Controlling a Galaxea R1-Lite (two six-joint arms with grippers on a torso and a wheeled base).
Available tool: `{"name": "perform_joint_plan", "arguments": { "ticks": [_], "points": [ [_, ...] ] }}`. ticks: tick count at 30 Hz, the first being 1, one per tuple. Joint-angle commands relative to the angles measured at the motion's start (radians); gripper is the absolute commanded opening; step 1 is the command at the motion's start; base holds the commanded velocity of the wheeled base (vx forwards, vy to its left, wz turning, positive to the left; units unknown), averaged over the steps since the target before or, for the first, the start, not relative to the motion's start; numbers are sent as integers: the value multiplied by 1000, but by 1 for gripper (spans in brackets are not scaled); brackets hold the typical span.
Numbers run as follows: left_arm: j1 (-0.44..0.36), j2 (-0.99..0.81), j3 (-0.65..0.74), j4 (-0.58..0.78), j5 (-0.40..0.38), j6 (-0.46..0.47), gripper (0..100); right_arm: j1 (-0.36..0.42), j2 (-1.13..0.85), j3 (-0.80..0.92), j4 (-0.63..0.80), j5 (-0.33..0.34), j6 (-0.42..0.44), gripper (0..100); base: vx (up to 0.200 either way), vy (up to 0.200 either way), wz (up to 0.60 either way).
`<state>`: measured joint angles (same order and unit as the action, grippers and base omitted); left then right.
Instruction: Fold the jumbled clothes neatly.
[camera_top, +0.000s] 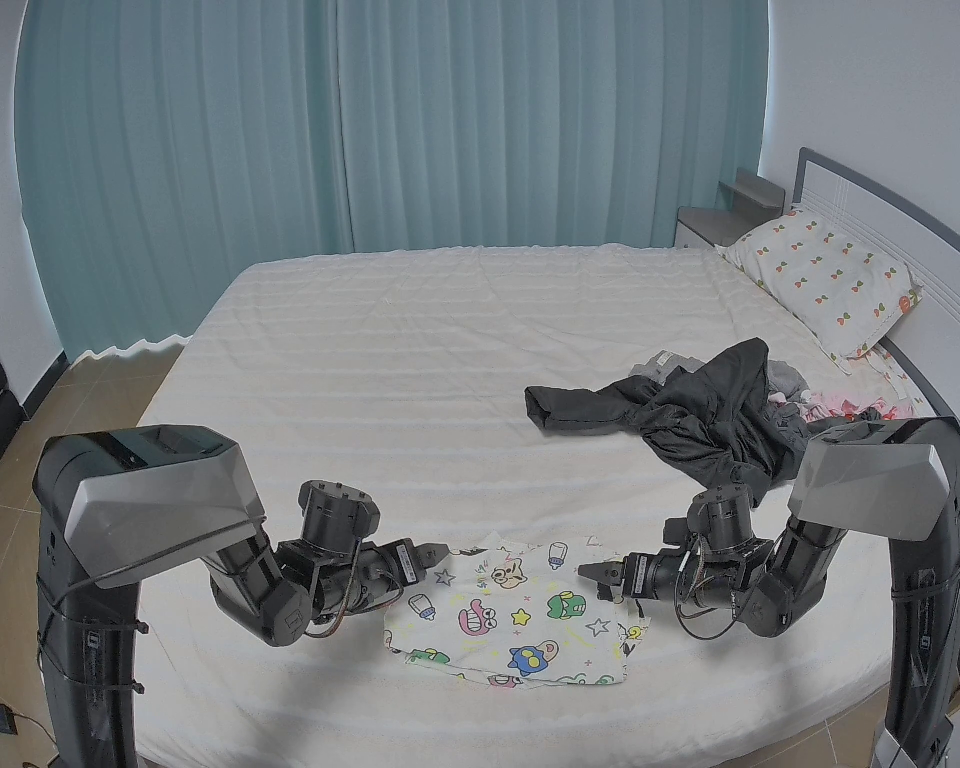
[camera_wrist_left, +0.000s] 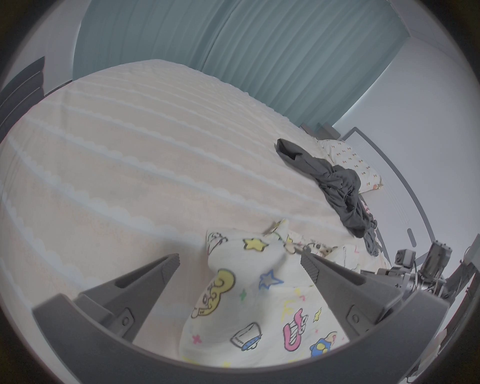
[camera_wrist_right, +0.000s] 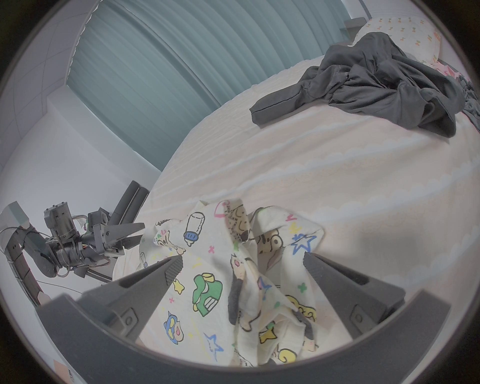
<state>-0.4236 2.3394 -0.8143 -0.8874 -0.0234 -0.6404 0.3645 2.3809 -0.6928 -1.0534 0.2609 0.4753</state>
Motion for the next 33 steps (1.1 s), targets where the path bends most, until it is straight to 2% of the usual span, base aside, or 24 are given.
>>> {"name": "perform_joint_plan", "arguments": {
  "ticks": [1, 6, 9, 10, 11, 16, 17, 18, 21, 23, 24, 25, 26, 27, 29, 30, 31, 32, 33],
  "points": [
    [11, 23, -23, 1, 20, 1, 100, -4, 31, -21, -7, -11, 2, 100, 0, 0, 0],
    [51, -18, 18, -5, 28, -8, 100, -38, -37, 27, -39, -69, 11, 100, 0, 0, 0],
    [68, -77, 46, -5, 19, -8, 100, -50, -97, 73, -62, -78, 11, 100, 0, 0, 0],
    [83, -209, 112, -7, 16, -8, 100, -56, -242, 170, -105, -115, 8, 100, 0, 0, 0],
    [83, -235, 124, -7, 16, -8, 100, -56, -270, 187, -109, -129, 8, 100, 0, 0, 0],
    [78, -657, 320, -4, 42, -8, 100, -16, -674, 398, -117, -359, -21, 100, 0, 0, 0],
    [74, -730, 356, -1, 57, -5, 100, -12, -749, 429, -108, -382, -38, 100, 0, 0, 0],
    [74, -730, 356, -1, 57, -5, 100, -12, -749, 429, -108, -382, -38, 100, 0, 0, 0],
    [20, -1022, 428, 101, 258, 24, 100, -19, -1068, 556, -22, -442, -173, 100, 0, 0, 0],
    [-24, -1147, 432, 225, 384, 48, 100, -29, -1221, 601, 59, -482, -222, 100, 0, 0, 0],
    [-37, -1175, 432, 259, 412, 54, 100, -32, -1258, 605, 84, -491, -228, 100, 0, 0, 0],
    [-76, -1272, 426, 366, 487, 68, 100, -36, -1375, 613, 173, -517, -244, 100, 0, 0, 0],
    [-90, -1312, 423, 404, 508, 71, 100, -38, -1421, 613, 214, -528, -248, 100, 0, 0, 0],
    [-116, -1419, 420, 504, 560, 76, 100, -52, -1545, 602, 348, -560, -257, 100, 0, 0, 0],
    [-118, -1517, 412, 610, 605, 84, 100, -76, -1675, 587, 504, -580, -268, 100, 0, 0, 0],
    [-118, -1517, 412, 610, 605, 84, 100, -76, -1675, 587, 504, -580, -268, 100, 0, 0, 0],
    [-112, -1575, 406, 679, 635, 93, 100, -94, -1767, 572, 619, -583, -284, 100, 0, 0, 0],
    [-112, -1575, 406, 679, 635, 93, 100, -94, -1767, 572, 619, -583, -284, 100, 0, 0, 0],
    [-81, -1663, 403, 788, 692, 104, 100, -148, -1927, 549, 814, -588, -322, 100, 0, 0, 0]
  ]
}}
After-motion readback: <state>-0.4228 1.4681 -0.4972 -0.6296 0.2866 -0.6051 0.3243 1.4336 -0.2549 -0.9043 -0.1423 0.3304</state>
